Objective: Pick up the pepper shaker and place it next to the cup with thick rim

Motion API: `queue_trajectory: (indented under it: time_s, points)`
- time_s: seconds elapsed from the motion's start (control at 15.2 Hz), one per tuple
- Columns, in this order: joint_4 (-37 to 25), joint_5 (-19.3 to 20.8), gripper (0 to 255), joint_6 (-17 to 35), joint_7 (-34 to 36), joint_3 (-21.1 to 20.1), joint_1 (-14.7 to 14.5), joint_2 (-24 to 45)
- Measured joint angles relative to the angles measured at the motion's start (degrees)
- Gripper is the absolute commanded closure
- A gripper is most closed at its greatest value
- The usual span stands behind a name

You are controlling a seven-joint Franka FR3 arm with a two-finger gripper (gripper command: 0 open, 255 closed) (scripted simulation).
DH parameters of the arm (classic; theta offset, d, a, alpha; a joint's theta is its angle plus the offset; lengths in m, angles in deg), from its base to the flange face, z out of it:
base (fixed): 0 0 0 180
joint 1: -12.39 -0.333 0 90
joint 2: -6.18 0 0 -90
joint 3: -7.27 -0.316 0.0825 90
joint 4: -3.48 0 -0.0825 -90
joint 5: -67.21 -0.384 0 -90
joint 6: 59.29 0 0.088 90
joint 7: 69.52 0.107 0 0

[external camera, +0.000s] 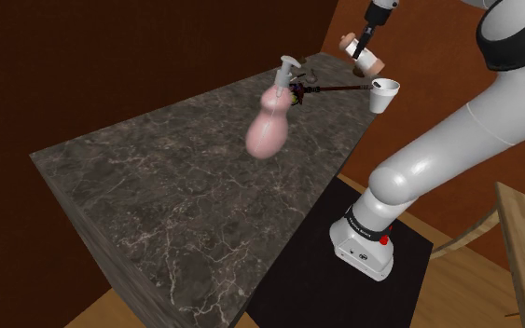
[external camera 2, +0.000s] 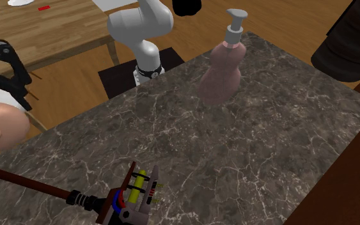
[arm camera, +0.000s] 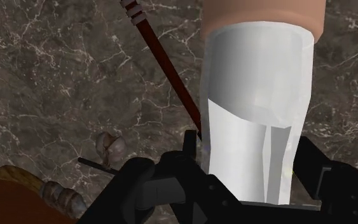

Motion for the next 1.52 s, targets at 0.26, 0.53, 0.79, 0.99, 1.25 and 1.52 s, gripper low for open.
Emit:
queue_trajectory:
  time_s: [0.26,0.53,0.79,0.99,1.25,1.52]
  points:
    - [-3.04,-1.35,255,-0.14,-6.5,4.36,1.76,2.61]
    - [-1.53,-1.77,255,2.22,-7.99,5.49,2.2,3.46]
    - [1.73,-1.53,255,5.23,-7.77,5.55,2.29,3.2]
    - [4.17,-1.39,255,7.56,-7.77,5.73,2.43,3.07]
    - [7.04,-1.35,255,10.57,-7.8,5.98,2.54,3.22]
    - [9.76,-1.4,255,13.6,-7.94,6.29,2.66,3.56]
